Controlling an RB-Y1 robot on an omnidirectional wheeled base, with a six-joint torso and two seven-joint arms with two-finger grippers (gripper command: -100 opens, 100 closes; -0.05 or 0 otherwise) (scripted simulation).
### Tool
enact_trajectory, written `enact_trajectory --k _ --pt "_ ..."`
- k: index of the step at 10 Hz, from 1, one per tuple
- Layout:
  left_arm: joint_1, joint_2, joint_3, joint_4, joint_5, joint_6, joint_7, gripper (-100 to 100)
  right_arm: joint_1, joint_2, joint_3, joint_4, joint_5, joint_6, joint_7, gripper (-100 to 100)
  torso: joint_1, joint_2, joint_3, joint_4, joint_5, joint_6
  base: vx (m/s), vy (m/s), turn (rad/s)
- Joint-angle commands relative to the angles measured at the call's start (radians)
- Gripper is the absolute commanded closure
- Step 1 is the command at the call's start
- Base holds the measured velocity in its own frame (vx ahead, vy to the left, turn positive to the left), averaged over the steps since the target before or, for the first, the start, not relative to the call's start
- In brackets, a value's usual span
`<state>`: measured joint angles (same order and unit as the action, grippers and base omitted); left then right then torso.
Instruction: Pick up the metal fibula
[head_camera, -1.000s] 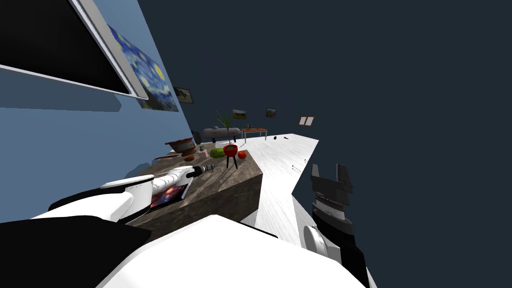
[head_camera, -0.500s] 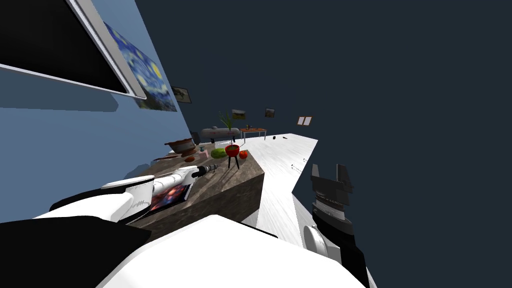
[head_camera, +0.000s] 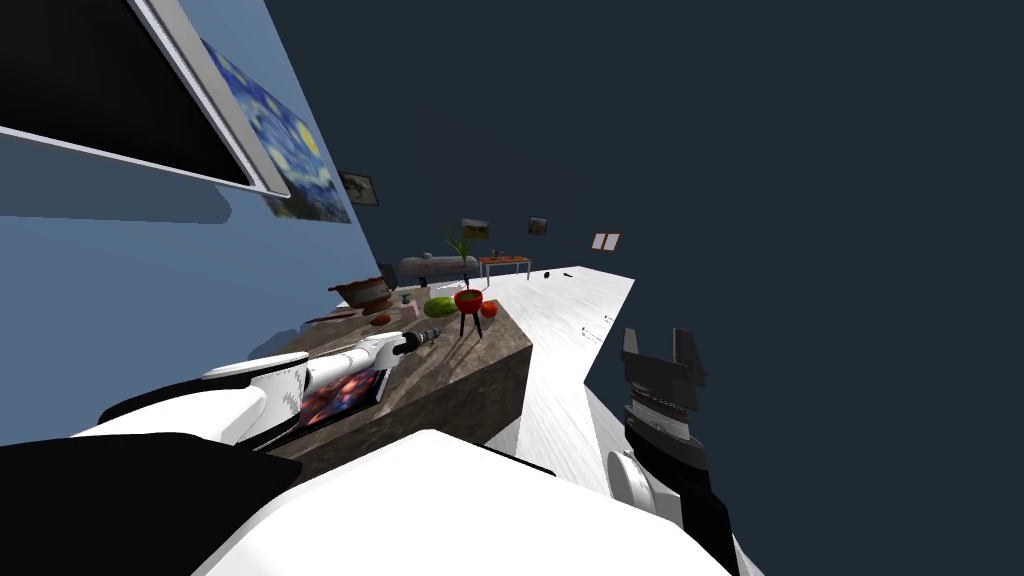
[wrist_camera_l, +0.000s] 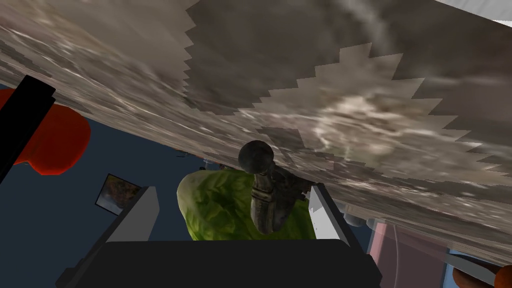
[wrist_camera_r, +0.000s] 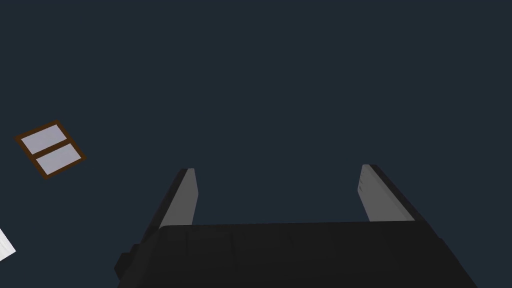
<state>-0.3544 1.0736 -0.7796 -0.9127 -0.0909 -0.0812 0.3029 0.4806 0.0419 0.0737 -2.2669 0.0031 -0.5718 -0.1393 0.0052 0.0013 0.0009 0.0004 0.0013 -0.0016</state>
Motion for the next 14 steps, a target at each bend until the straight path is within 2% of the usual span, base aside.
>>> enact_trajectory --k 1,2,6,7,8,9,10,13,14 --pt "0.000 0.000 0.000 0.000 0.000 0.000 0.000 -100 0.000 0.000 0.000 0.000 0.000 0.000 0.000 0 0.000 0.000 0.000 0.000 0.000 0.000 -0.007 0.031 -0.017" --pt "0.000 -0.001 0.000 -0.003 0.000 0.006 0.000 100 0.000 0.000 0.000 0.000 0.000 0.000 0.000 0 -0.002 -0.001 0.000 0.000 0.000 0.000 -0.002 0.006 0.002" --pt "0.000 -0.001 0.000 -0.002 0.001 0.006 0.000 100 0.000 0.000 0.000 0.000 0.000 0.000 0.000 0 -0.005 -0.001 -0.001 -0.001 -0.001 0.000 0.000 0.001 0.001" --pt "0.000 -0.001 0.000 -0.002 0.001 0.006 0.000 0 0.000 0.000 0.000 0.000 0.000 0.000 0.000 0 -0.005 -0.002 -0.001 -0.001 -0.001 0.000 0.000 0.000 0.000" --pt "-0.002 0.001 0.001 0.037 -0.003 -0.037 -0.001 100 0.000 0.000 0.000 0.000 0.000 0.000 0.000 0 -0.005 -0.002 -0.001 -0.001 -0.001 0.000 0.020 -0.049 0.048" --pt "-0.004 0.003 0.002 0.064 -0.005 -0.064 -0.002 100 0.000 0.000 0.000 0.000 0.000 0.000 0.000 0 -0.007 -0.002 -0.001 -0.001 -0.002 -0.001 0.034 -0.088 0.091" --pt "-0.004 0.003 0.002 0.064 -0.005 -0.069 -0.002 100 0.000 0.000 0.000 0.000 0.000 0.000 0.000 0 -0.009 -0.003 -0.002 -0.001 -0.002 -0.001 0.030 -0.077 0.047" --pt "-0.007 0.007 0.006 0.145 -0.012 -0.158 -0.004 100 0.000 0.000 0.000 0.000 0.000 0.000 0.000 0 -0.009 -0.003 -0.002 -0.001 -0.003 0.000 0.026 -0.068 0.038" --pt "-0.007 0.007 0.006 0.145 -0.012 -0.164 -0.004 100 0.000 0.000 0.000 0.000 0.000 0.000 0.000 0 -0.009 -0.003 -0.002 -0.001 -0.003 -0.001 0.017 -0.055 0.034"
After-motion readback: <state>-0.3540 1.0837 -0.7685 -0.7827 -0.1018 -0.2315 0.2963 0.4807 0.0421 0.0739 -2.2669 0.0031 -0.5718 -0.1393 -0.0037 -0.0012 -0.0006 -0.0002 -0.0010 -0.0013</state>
